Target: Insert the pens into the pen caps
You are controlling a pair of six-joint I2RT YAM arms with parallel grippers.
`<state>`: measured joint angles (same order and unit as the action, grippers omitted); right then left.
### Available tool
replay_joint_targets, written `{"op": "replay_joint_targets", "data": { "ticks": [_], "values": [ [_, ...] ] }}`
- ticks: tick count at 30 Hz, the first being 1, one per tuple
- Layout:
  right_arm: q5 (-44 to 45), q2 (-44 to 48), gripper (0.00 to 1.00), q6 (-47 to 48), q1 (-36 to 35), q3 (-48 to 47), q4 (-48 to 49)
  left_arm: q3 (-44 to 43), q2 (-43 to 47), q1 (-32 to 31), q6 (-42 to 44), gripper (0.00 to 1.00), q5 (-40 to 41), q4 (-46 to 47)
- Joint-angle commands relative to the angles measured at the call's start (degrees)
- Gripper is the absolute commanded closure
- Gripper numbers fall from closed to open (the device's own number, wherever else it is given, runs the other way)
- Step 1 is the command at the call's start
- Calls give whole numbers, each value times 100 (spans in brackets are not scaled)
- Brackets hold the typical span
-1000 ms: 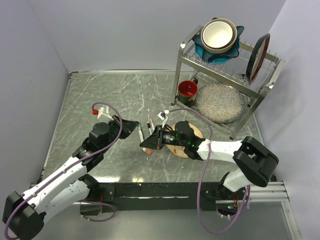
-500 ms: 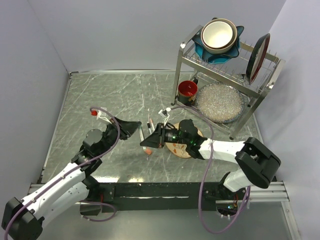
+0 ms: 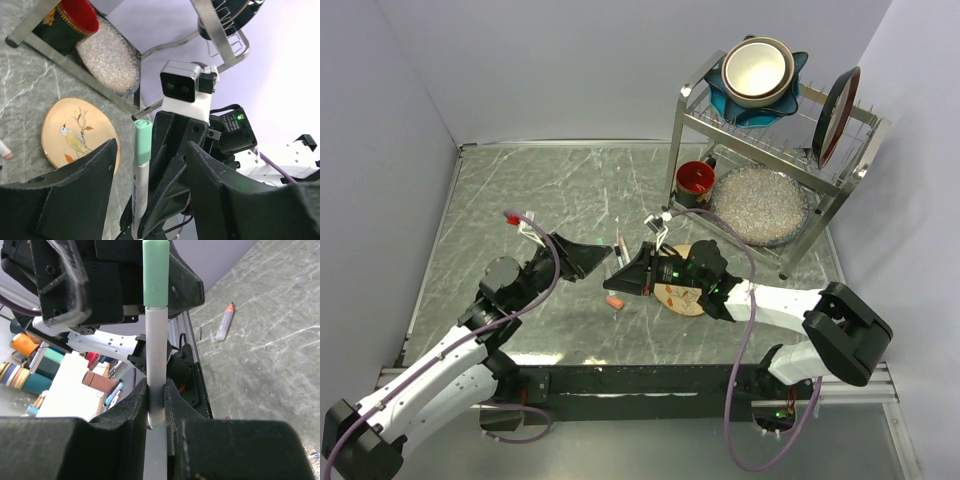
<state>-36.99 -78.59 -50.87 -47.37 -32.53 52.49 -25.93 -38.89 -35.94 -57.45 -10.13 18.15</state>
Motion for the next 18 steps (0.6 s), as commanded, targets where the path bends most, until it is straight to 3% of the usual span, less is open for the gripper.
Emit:
{"op": "replay_joint_targets", "data": {
  "ticks": [1, 18],
  "values": [
    [-71, 309, 100, 183, -44, -8, 174, -368, 40, -9, 260, 37, -165, 13],
    [-229, 555, 100, 130, -132, 151, 253, -676, -189, -9, 419, 40, -24, -215]
  ]
}}
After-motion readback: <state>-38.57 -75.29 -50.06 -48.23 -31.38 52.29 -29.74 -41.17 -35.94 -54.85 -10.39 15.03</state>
